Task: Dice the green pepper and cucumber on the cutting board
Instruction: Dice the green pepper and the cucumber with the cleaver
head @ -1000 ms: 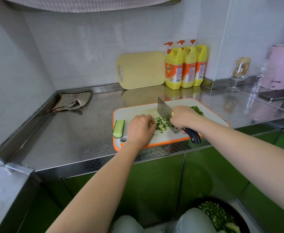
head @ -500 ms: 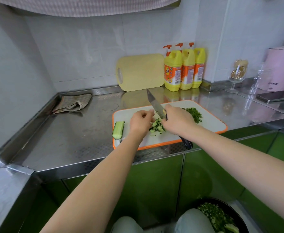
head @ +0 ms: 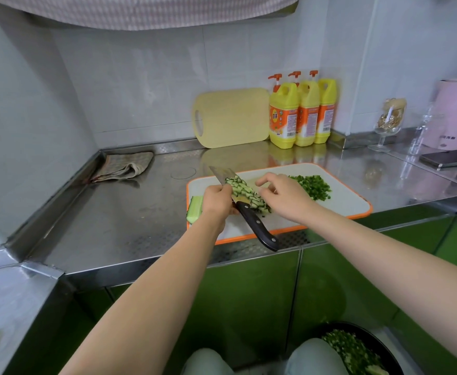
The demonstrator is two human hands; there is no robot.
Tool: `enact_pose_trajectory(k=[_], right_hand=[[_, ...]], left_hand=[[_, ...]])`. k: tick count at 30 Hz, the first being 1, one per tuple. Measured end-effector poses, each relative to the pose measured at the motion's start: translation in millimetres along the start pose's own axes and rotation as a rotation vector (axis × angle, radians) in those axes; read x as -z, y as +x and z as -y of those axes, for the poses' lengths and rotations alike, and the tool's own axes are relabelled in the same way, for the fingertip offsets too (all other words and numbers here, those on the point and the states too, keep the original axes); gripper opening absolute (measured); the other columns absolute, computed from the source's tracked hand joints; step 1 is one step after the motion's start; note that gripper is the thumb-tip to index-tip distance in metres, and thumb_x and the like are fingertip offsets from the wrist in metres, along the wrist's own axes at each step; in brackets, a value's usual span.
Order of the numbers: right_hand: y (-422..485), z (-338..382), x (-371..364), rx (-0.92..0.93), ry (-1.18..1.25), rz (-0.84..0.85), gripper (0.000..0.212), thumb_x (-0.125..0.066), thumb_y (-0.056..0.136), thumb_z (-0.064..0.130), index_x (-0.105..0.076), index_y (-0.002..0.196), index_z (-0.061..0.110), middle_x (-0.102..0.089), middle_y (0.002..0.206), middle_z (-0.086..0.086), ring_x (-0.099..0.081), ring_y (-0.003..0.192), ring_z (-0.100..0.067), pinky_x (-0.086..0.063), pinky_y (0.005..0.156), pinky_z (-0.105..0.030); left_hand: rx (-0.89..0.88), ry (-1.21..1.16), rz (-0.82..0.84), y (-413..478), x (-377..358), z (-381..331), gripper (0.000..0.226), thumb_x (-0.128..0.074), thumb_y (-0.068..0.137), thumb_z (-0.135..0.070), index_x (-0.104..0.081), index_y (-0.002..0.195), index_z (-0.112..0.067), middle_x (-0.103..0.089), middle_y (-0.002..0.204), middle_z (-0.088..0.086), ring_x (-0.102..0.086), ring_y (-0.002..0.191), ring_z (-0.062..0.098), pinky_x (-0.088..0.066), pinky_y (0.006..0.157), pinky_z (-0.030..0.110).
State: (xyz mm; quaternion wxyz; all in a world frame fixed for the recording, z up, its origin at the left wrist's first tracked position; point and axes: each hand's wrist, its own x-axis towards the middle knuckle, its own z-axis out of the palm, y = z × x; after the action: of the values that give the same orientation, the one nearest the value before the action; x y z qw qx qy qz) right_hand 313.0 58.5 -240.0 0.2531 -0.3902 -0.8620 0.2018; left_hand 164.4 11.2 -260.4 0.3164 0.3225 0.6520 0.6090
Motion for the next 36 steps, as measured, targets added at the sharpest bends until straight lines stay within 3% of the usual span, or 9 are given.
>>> enact_pose_trajectory(k=[4,7,11,16,19,23,27,31,36], right_hand=[[2,-3,-8,-0.030,0.094,0.086,0.039,-0.038,0.101,0.026,-0.045,0.139,0.024,-0.038,0.139,-0.009,-0.042,0.127,-0.024,-0.034,0.106,-0.037],[-2,5,-14,0.034,0.138,0.137,0.043,-0.034,0.103,0.033,-0.037,0.146,0.032,-0.013,0.159,-0.003,-0.011,0.146,-0.021,-0.012,0.117,-0.040],[-8,12,-21,0.120,0.041,0.299,0.043,-0.021,0.105,0.043,-0.027,0.148,0.046,0.010,0.161,0.011,0.010,0.147,-0.013,0.002,0.118,-0.045],[0,-4,-27,-0.065,0.032,0.291,0.063,-0.013,0.096,0.064,-0.007,0.154,0.037,0.009,0.161,0.010,0.011,0.148,-0.017,0.003,0.116,-0.042],[6,-4,-24,-0.110,0.010,0.281,0.058,-0.012,0.101,0.055,-0.006,0.154,0.033,0.010,0.161,0.007,0.011,0.148,-0.016,0.004,0.117,-0.041],[9,12,-26,0.061,0.002,0.333,0.048,-0.010,0.103,0.049,-0.015,0.150,0.046,0.014,0.160,0.012,0.014,0.147,-0.011,0.007,0.116,-0.039],[13,20,-30,0.015,-0.003,0.317,0.053,-0.014,0.104,0.047,-0.013,0.154,0.031,0.006,0.161,0.010,0.008,0.147,-0.008,0.004,0.116,-0.035],[17,22,-25,-0.077,-0.086,0.302,0.056,-0.014,0.104,0.046,-0.010,0.155,0.021,0.008,0.162,0.003,0.008,0.148,-0.013,0.002,0.116,-0.037],[25,25,-34,0.058,-0.100,0.358,0.053,-0.010,0.104,0.045,-0.009,0.155,0.029,0.004,0.161,0.013,0.006,0.148,-0.007,0.001,0.115,-0.037]], left_hand=[[0.048,-0.058,-0.017,0,8,2,0.017,-0.042,0.093,-0.004,-0.056,0.084,-0.003,-0.060,0.061,0.008,-0.058,0.050,0.021,-0.049,0.053,0.028],[0.067,-0.092,-0.015,-2,9,1,0.021,-0.043,0.094,-0.003,-0.057,0.078,-0.005,-0.060,0.056,0.004,-0.058,0.044,0.016,-0.049,0.049,0.026],[0.093,-0.080,-0.054,1,6,1,0.021,-0.043,0.097,-0.007,-0.062,0.089,-0.003,-0.058,0.075,0.010,-0.053,0.060,0.019,-0.047,0.048,0.024],[0.103,-0.086,-0.087,5,6,-2,0.020,-0.041,0.098,-0.006,-0.060,0.090,-0.004,-0.056,0.070,0.007,-0.050,0.057,0.017,-0.037,0.032,0.016],[0.126,-0.051,-0.080,9,9,0,0.024,-0.043,0.095,-0.008,-0.058,0.078,-0.008,-0.054,0.067,0.005,-0.046,0.054,0.016,-0.035,0.041,0.019],[0.139,-0.038,-0.032,11,11,-2,0.029,-0.044,0.095,-0.010,-0.058,0.070,-0.012,-0.050,0.057,0.002,-0.042,0.048,0.015,-0.032,0.045,0.019],[0.137,-0.049,-0.026,11,10,-6,0.025,-0.045,0.090,-0.005,-0.061,0.071,-0.010,-0.056,0.064,0.007,-0.049,0.061,0.021,-0.038,0.059,0.026],[0.118,0.002,-0.032,12,14,-6,0.024,-0.044,0.090,-0.005,-0.057,0.070,-0.012,-0.053,0.062,0.004,-0.042,0.056,0.019,-0.030,0.050,0.024],[0.109,0.023,-0.017,6,11,-11,0.029,-0.041,0.093,-0.006,-0.055,0.068,-0.011,-0.048,0.058,0.005,-0.041,0.051,0.018,-0.031,0.047,0.023]])
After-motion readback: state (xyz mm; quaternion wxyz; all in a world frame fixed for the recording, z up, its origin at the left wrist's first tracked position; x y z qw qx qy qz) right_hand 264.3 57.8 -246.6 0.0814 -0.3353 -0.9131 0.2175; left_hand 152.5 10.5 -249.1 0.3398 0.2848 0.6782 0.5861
